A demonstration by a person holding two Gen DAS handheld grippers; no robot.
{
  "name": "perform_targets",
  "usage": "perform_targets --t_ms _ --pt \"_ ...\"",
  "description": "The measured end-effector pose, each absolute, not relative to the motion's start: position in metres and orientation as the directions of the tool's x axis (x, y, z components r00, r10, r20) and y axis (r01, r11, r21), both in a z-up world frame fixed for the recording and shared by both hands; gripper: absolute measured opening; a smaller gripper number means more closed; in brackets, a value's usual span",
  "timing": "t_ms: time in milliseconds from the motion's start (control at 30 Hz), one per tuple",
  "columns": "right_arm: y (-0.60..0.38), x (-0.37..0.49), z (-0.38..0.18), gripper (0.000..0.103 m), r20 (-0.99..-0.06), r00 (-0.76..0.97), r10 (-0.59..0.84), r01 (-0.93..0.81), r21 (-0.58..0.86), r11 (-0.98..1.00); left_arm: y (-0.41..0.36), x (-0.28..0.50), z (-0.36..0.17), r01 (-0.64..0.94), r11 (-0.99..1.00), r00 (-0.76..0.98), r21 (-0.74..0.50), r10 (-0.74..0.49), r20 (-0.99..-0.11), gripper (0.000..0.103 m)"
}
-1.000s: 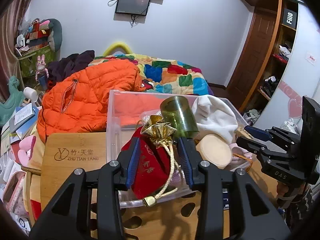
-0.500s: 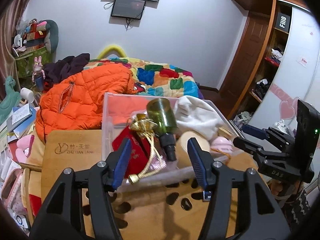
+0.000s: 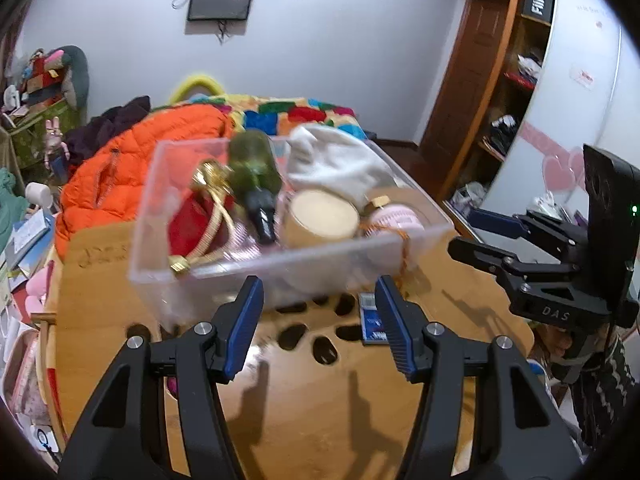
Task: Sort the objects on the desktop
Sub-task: 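Carry the eraser and red pouch into the clear box and release both, then grasp the blue card with the left tool while the right tool grasps the gourd charm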
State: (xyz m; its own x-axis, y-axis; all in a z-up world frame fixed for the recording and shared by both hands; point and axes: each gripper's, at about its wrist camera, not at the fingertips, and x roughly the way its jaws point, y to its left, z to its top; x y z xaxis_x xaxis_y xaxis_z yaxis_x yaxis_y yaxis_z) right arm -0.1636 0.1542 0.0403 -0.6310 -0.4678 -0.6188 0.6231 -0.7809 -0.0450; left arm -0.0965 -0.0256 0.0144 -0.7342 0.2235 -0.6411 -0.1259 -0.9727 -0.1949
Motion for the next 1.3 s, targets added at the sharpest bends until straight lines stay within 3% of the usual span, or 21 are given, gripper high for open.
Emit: perform_targets --t_ms 633,933,1300 --pt "0.162 -0.162 -0.004 0.051 -0.717 -0.525 -0.458 0.682 -0.033 -0.731 0.034 -0.12 -0.036 -0.227 -0.968 -0.596 -0.109 0.227 -0.77 0.057" --pt "0.156 -0.164 -0.01 0.051 -0.738 -0.473 -0.48 0.71 0.003 -0.704 0.03 -0.124 -0.04 -0.235 -0.97 -0.622 -0.063 0.2 -0.757 0.029" --pt "0.126 -0.168 -0.021 0.051 -0.752 -0.449 -0.482 0.75 -0.025 -0.66 -0.003 -0.101 -0.041 -0.22 -0.975 -0.632 -0.037 0.171 -0.756 0.029"
